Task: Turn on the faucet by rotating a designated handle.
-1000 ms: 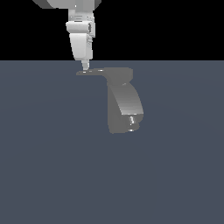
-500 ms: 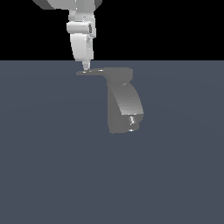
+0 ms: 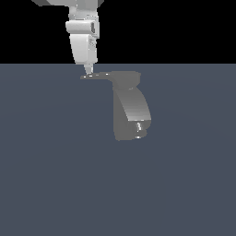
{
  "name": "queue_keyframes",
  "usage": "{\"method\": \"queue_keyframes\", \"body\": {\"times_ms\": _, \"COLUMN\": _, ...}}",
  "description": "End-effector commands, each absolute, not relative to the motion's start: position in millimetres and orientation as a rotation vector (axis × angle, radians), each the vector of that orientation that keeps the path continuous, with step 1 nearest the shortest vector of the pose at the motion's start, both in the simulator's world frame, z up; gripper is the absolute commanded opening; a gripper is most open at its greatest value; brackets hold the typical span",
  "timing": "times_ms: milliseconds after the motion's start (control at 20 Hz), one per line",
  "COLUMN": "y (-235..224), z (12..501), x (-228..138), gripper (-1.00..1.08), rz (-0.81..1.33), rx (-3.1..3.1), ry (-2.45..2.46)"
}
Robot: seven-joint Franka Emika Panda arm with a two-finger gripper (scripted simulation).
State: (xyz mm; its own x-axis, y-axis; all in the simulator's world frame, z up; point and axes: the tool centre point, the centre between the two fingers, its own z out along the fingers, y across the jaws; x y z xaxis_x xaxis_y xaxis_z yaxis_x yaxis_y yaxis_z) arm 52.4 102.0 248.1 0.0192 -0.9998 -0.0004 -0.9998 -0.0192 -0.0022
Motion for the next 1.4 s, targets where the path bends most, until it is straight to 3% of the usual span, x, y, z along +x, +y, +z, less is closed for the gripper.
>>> {"method": "queue_keyframes", "body": {"times_ms": 0, "y": 101.8, "z": 248.1, "x": 44.1, "gripper": -1.00, "rz": 0.000, "rx": -2.243, "ry": 2.201}}
{"method": "queue_keyframes", "body": {"times_ms": 1350, "y": 99.3, "z": 248.2, "x": -25.0, "gripper": -1.00, "rz": -0.001, "rx": -2.239, "ry": 2.201}}
